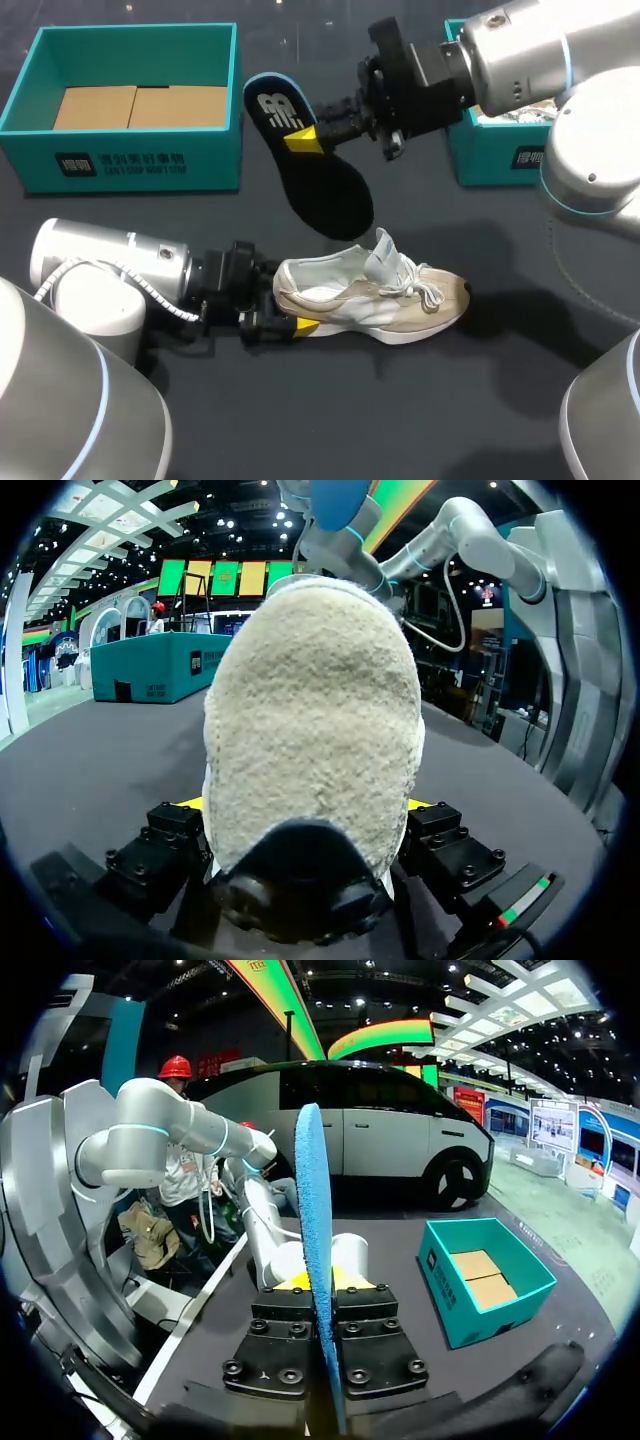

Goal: Take the shoe out of the shoebox, open the shoe tongue, remove and reinsert the insole, then place the shoe into the shoebox

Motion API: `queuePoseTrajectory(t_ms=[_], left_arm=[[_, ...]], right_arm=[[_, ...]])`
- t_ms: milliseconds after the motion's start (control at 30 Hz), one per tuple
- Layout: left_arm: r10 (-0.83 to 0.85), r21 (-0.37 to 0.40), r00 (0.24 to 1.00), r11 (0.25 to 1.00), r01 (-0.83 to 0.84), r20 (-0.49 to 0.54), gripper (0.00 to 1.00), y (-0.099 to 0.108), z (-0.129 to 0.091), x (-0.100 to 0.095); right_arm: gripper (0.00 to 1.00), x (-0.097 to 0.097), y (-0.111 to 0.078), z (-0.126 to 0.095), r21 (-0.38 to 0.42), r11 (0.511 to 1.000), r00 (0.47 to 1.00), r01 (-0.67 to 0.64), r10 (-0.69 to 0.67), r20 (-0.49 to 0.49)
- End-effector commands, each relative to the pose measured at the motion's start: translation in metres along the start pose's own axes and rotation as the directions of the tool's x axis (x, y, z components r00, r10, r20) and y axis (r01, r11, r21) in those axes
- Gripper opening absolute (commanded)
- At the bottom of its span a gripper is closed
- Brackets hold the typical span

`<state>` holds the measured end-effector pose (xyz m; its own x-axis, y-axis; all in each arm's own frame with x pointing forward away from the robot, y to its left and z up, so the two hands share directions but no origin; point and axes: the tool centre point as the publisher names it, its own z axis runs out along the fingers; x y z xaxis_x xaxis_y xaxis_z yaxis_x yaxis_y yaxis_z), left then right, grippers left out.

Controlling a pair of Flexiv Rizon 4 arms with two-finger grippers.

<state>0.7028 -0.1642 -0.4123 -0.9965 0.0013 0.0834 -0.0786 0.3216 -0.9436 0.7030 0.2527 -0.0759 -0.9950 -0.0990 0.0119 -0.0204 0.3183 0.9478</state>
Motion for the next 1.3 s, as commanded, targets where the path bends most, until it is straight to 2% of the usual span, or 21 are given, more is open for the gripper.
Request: queuePoseTrajectory(t_ms=[33,233,267,333,500,633,1167,1300], left_arm=[[-0.001,-0.001,1.0,1.0,0.001,0.002,0.0,0.005,0.003,0.002],[-0.001,-0.001,1.0,1.0,0.001,0.002,0.0,0.005,0.003,0.002],[-0.001,-0.001,1.0,1.0,0.001,0.002,0.0,0.005,0.003,0.002],[-0.001,-0.001,1.0,1.0,0.001,0.002,0.0,0.005,0.003,0.002],[-0.001,-0.001,1.0,1.0,0.001,0.002,0.0,0.005,0.003,0.002],[-0.001,-0.001,1.0,1.0,0.001,0.002,0.0,0.005,0.003,0.002],[-0.001,-0.001,1.0,1.0,0.001,0.002,0.0,0.005,0.003,0.002],[-0.001,-0.001,1.0,1.0,0.001,0.002,0.0,0.005,0.003,0.002]], right_arm=[[0.0,0.006,-0.005,-0.005,-0.01,1.0,1.0,0.001,-0.001,0.008],[0.0,0.006,-0.005,-0.005,-0.01,1.0,1.0,0.001,-0.001,0.008],[0.0,0.007,-0.003,-0.011,-0.046,0.999,1.0,0.0,0.002,0.025],[0.0,0.015,-0.002,-0.025,-0.064,0.997,0.997,-0.052,0.055,0.052],[0.0,0.041,-0.005,-0.054,-0.118,0.983,0.988,-0.141,0.147,0.044],[0.0,0.066,-0.021,-0.072,-0.206,0.945,0.964,-0.255,0.264,0.016],[0.0,0.066,-0.021,-0.072,-0.206,0.945,0.964,-0.255,0.264,0.016],[0.0,0.069,-0.028,-0.076,-0.223,0.925,0.949,-0.307,0.317,0.009]])
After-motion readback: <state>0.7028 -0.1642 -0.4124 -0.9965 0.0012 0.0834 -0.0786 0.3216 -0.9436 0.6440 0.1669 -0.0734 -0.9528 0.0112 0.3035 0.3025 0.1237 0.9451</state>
